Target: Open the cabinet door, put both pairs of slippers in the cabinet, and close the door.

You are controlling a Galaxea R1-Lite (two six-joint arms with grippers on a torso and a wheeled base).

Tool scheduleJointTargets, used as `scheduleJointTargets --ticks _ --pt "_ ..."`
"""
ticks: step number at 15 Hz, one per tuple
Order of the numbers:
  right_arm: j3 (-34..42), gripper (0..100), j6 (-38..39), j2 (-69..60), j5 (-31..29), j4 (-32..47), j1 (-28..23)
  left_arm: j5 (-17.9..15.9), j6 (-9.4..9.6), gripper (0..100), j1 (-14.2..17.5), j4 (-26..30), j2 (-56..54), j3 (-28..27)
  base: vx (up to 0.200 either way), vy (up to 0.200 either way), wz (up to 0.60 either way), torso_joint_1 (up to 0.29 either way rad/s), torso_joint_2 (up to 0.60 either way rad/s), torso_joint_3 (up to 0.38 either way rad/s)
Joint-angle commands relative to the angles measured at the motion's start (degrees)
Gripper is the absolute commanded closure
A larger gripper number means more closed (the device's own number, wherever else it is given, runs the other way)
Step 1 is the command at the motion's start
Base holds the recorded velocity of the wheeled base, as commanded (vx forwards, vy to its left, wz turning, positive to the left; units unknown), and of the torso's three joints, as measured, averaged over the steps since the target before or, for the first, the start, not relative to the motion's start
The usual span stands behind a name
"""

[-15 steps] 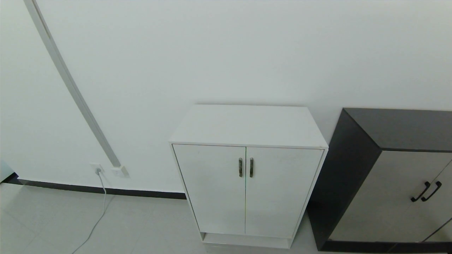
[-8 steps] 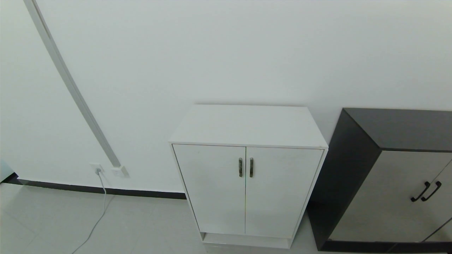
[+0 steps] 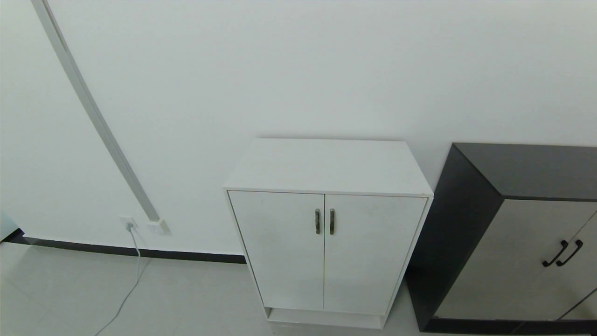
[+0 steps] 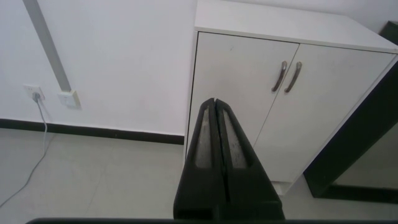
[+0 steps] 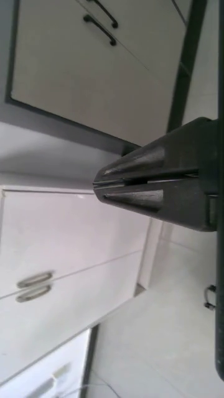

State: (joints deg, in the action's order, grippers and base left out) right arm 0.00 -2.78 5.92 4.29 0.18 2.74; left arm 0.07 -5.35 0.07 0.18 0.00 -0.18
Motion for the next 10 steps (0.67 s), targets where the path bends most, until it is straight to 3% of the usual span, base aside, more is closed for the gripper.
scheduleJointTargets --ticks 1,10 --pt "0.0 100 0.0 -2.8 0.0 0.0 -1.3 0.0 -0.01 100 0.0 0.0 0.0 0.0 0.000 0.000 0.00 0.000 0.00 0.000" --pt "0.0 100 4.7 -5.9 -3.4 -0.5 -2.7 0.0 -0.01 100 0.0 0.0 0.0 0.0 0.000 0.000 0.00 0.000 0.00 0.000"
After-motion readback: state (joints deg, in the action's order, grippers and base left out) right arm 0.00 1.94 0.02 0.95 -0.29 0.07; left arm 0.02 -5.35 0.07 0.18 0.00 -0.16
